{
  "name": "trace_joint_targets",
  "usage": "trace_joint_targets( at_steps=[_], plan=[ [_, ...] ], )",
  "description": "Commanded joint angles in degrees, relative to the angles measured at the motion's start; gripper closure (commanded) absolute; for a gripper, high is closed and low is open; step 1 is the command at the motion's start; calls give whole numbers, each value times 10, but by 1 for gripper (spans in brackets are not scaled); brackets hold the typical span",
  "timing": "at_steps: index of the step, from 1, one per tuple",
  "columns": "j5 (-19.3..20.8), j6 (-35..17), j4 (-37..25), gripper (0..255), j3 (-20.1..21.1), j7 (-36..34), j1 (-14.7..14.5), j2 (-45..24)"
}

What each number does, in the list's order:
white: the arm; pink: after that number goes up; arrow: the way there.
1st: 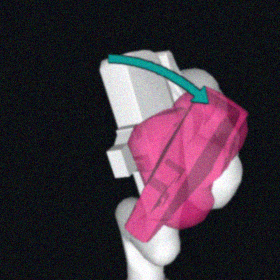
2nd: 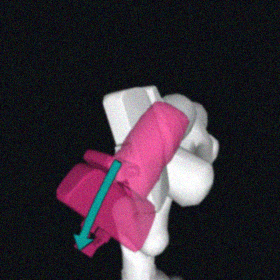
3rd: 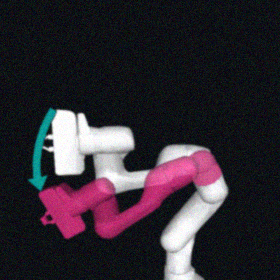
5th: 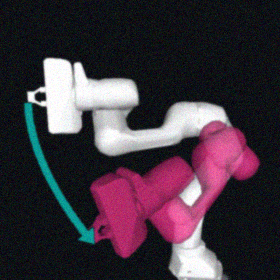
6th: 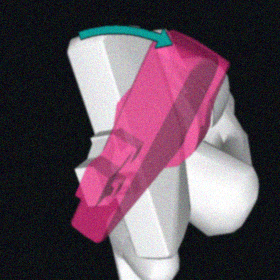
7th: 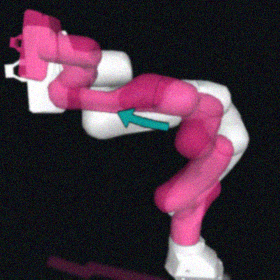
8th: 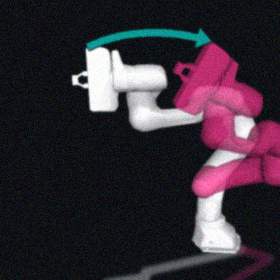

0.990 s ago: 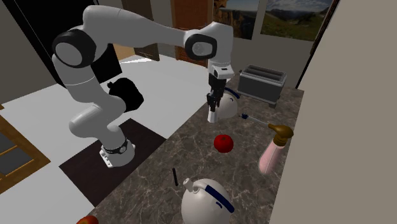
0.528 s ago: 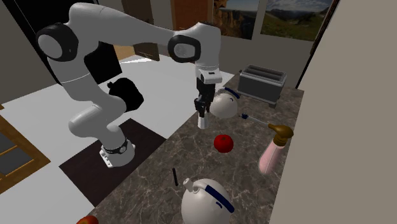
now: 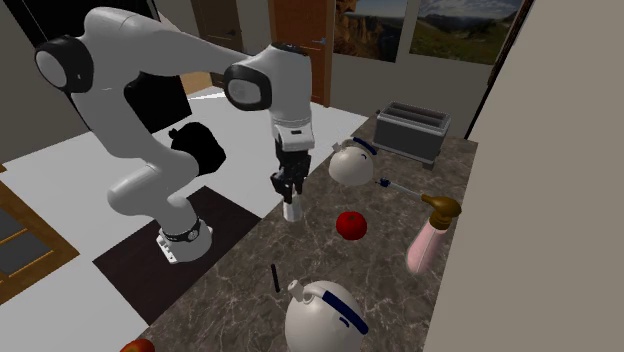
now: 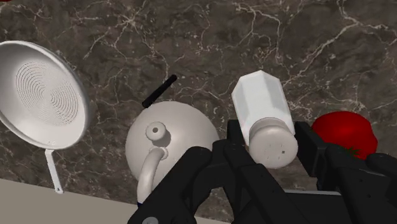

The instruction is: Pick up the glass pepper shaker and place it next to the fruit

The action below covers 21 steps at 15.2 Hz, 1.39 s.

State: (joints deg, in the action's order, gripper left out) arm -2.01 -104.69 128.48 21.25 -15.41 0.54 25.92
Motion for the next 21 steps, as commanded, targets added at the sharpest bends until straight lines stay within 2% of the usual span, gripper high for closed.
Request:
trace_joint_targets(
  at_steps=[1,11,21],
  plan=[
    [1,5,21,255,-24,31,4,28],
    [43,9,112,255,-143,171,41,129],
    [117,4,137,255,-268,311,99,164]
  ],
)
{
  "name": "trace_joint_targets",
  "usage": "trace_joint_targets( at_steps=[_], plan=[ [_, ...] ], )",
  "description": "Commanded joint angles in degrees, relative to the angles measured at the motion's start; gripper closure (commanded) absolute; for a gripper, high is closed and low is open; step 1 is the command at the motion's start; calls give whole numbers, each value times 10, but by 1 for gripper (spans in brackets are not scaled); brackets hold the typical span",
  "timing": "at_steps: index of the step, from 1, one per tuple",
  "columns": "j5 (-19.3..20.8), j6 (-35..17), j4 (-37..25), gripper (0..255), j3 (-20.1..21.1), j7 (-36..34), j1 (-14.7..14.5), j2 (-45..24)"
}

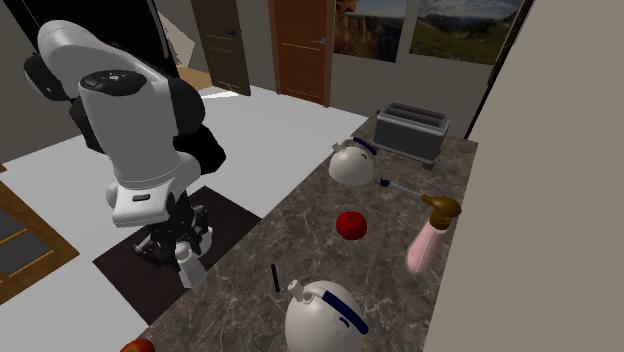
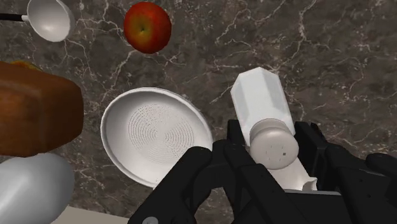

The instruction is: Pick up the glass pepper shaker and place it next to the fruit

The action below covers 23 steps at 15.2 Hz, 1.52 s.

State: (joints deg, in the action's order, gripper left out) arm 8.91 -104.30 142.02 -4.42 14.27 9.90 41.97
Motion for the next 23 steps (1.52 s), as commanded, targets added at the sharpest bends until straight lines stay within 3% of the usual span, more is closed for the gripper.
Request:
trace_joint_targets(
  at_steps=[1,5,23],
  plan=[
    [15,-2,0,255,-25,28,12,2],
    [44,-10,-11,255,-78,86,34,-9],
    [67,-156,113,255,-98,72,43,-30]
  ],
)
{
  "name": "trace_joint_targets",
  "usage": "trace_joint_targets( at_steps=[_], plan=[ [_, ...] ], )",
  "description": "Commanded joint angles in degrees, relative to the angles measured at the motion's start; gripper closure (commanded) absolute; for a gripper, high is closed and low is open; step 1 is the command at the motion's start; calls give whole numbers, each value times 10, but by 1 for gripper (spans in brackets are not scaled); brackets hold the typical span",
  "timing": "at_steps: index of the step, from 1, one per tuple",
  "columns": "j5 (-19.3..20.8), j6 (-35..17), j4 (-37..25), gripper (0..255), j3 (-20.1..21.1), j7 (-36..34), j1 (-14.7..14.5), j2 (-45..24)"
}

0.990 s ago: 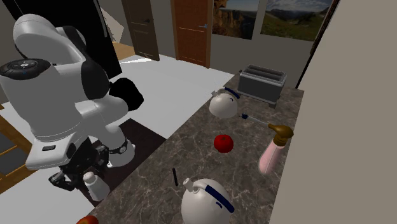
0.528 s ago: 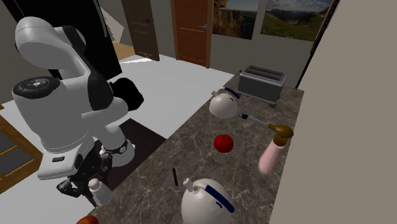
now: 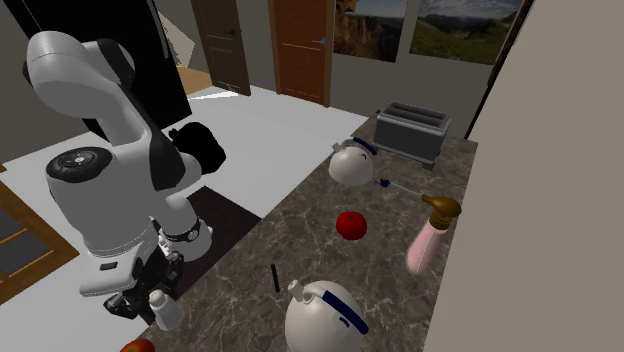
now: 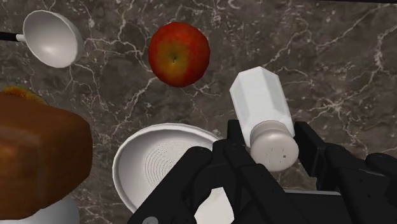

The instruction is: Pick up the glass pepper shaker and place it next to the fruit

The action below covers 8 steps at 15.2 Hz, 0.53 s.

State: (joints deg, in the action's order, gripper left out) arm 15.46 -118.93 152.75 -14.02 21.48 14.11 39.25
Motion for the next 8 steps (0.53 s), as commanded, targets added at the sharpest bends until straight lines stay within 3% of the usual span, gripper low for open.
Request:
trace_joint_targets(
  at_steps=[1,8],
  plan=[
    [3,-18,12,255,-3,-1,1,-6],
    [14,-83,51,255,-12,-8,5,-32]
  ],
)
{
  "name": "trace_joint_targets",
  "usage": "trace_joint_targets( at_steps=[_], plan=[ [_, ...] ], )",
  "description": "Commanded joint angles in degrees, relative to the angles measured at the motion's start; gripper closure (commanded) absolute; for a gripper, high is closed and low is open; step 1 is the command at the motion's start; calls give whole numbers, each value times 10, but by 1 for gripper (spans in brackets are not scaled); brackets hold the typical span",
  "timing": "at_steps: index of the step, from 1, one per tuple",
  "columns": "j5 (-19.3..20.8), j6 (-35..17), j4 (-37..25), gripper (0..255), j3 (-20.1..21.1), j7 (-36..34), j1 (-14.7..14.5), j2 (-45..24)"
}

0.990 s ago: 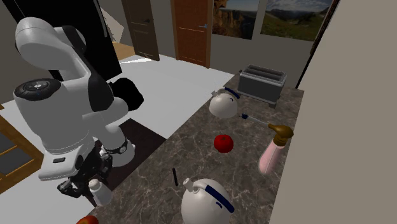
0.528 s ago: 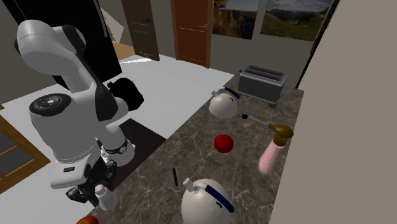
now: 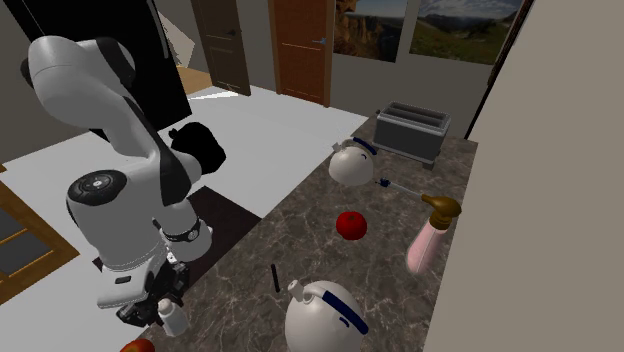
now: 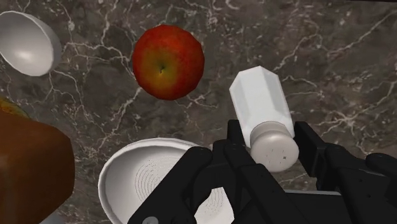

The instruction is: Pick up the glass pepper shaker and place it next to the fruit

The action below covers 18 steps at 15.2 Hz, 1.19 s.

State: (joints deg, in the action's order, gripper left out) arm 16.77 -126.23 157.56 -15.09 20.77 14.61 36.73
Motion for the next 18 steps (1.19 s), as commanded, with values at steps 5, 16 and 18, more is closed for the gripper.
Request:
trace_joint_targets(
  at_steps=[5,16,18],
  plan=[
    [10,-59,27,255,-8,-6,3,-33],
    [12,-72,32,0,-10,-7,3,-40],
    [12,-72,32,0,-10,-7,3,-40]
  ],
)
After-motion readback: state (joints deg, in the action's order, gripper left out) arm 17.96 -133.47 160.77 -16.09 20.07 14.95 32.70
